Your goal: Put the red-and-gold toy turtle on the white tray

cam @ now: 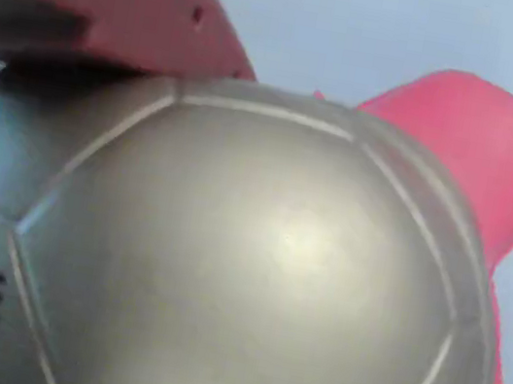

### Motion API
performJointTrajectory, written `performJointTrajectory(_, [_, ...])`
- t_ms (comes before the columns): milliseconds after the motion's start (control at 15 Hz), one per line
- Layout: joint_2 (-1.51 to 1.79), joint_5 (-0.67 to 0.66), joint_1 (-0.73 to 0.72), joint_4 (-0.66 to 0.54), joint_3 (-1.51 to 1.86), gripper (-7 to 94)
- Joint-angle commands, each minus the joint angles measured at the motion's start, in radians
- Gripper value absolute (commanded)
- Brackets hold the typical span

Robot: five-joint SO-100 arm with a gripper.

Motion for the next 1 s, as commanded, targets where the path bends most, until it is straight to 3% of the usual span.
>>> performJointTrajectory(0, [0.052, 0.005, -0.018, 0.005, -0.023, 33])
performJointTrajectory(133, [0.061, 0.003, -0.015, 0.005, -0.008, 54])
performJointTrajectory(267, [0.083, 0.000, -0.015, 0.005, 0.018, 64])
performJointTrajectory(800, [0.109, -0.002, -0.018, 0.005, 0.017, 64])
performJointTrajectory(867, [0.130, -0.008, -0.018, 0.005, 0.000, 63])
performJointTrajectory(933, [0.144, -0.012, -0.014, 0.005, -0.038, 52])
